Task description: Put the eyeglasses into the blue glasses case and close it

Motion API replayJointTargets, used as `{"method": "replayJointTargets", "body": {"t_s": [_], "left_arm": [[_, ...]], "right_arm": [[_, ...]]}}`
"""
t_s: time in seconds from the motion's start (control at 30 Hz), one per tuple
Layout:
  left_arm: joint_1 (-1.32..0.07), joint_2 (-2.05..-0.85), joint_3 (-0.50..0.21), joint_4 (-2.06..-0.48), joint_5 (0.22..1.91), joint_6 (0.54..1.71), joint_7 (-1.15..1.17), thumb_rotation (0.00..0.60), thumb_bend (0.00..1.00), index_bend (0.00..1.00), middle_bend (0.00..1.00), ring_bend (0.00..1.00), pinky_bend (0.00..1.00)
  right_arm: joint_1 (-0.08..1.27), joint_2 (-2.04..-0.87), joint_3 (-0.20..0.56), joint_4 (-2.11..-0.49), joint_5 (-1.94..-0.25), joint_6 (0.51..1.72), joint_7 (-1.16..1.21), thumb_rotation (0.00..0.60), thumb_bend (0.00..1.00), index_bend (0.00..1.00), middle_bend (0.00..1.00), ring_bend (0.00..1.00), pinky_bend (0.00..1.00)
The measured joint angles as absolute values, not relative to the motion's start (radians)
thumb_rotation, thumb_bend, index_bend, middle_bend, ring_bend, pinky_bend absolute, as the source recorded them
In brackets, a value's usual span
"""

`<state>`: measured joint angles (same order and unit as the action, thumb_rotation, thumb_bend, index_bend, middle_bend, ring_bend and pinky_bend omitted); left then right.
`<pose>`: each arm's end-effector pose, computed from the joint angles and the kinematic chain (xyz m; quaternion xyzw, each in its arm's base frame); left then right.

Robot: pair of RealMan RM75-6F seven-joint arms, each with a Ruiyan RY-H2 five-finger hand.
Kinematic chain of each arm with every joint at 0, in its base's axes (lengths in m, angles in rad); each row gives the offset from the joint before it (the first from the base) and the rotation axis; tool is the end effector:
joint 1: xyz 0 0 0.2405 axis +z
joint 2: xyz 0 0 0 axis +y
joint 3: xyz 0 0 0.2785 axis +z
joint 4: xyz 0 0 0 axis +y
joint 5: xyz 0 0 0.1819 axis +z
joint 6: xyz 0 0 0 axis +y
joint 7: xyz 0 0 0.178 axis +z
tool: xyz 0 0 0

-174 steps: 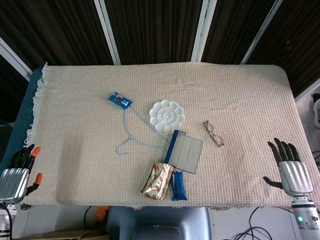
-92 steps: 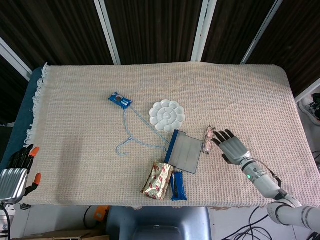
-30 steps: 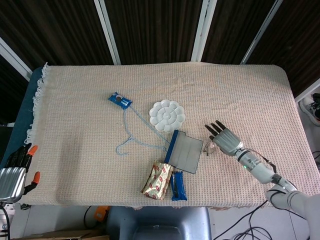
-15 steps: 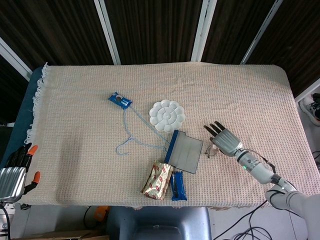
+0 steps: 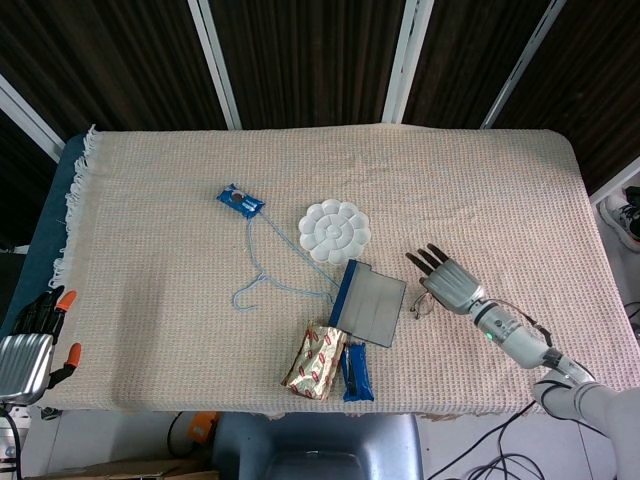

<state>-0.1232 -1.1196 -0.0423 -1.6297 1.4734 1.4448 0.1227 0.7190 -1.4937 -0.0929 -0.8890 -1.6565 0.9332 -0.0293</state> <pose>-0.3160 0.2248 0.1866 -0.6231 -0.3640 -0.3515 0.5964 -0.2727 -0.3987 0.0325 0.8685 -0.1461 0.1986 0.4301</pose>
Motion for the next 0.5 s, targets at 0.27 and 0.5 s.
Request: {"method": "replayJointTargets", "body": {"t_s": [0.27,0.5], "left_arm": [[-0.123,-1.119,-0.042,-1.628,1.474,1.446,0.117,0.600,0.43,0.00,0.00,0.00,0.13],[-0.122,-1.117,-0.044,-1.629,1.471,1.447,0.112,0.600,0.43,0.00,0.00,0.00,0.13]], "right_arm": [[0.722,-1.480,-0.091,-0.922,-1.680,0.983,-0.035,0.600,0.65,0.70,0.00,0.00,0.00],[0.744,-1.463,-0.081,-1.005,-1.706,1.006,-0.046,0.600,0.65,0.70,0.00,0.00,0.00]]}}
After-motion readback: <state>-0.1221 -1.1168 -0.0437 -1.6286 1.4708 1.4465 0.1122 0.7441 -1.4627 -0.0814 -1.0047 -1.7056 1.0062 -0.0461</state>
